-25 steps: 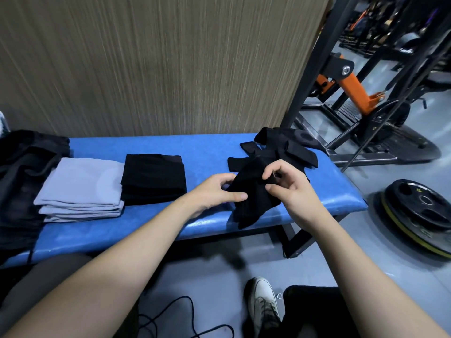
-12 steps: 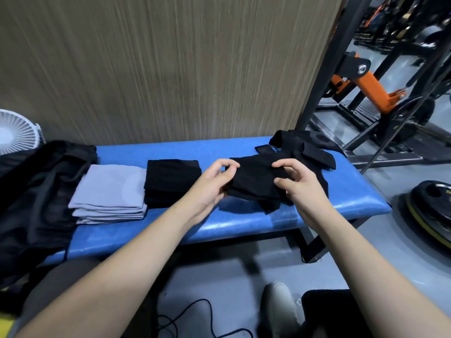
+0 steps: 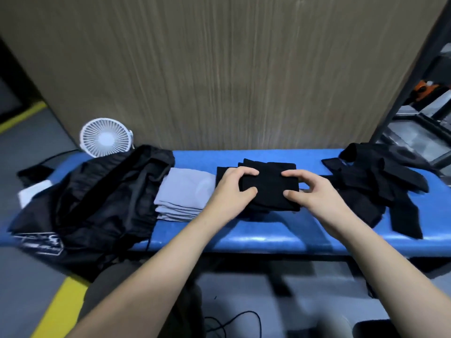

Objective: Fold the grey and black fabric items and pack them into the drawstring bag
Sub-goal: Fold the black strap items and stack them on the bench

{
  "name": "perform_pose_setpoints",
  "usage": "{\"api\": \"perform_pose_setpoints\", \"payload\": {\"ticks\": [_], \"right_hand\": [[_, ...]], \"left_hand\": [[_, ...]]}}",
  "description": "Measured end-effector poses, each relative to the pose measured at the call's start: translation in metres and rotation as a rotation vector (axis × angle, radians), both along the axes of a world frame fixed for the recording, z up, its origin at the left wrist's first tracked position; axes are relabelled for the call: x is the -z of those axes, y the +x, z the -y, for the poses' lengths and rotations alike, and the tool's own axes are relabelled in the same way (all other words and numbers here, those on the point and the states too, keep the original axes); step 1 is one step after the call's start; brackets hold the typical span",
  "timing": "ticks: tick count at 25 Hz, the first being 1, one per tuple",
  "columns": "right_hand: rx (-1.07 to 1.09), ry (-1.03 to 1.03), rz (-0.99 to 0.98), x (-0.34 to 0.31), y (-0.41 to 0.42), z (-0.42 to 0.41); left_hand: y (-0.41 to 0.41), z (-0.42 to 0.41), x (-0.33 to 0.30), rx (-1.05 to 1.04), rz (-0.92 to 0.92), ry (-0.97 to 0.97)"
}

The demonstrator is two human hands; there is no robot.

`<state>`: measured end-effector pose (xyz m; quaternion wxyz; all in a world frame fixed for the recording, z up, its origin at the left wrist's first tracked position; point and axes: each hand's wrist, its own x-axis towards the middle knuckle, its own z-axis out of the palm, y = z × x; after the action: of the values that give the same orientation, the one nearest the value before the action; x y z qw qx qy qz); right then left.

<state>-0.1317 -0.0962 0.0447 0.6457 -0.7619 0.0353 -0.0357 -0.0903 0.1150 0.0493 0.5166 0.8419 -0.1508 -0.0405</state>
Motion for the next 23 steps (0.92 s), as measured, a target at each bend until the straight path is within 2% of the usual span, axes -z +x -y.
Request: {"api": "perform_pose_setpoints", "payload": {"ticks": [9,13,18,23], "right_hand": [[0.032,-0.119,-0.019,0.015,0.050,-0.045],[0.021,-0.293,-0.041,0.020,0.058,-0.050],[-0.022,-0.587,-0.011,0.029,0.064,-0.049],[0.041,-0.811,0.164,0.032,0.060,-0.046]], "left_hand": [[0.024,-0.030,0.001,-0.152,0.138,0.226],[0.032,-0.034,0.006,-0.175,0.155,0.268],[0.035,-0.035,0.021,-0.195,0.169,0.569],[0.034,-0.036,0.018,-0.177,0.390,0.554]]}}
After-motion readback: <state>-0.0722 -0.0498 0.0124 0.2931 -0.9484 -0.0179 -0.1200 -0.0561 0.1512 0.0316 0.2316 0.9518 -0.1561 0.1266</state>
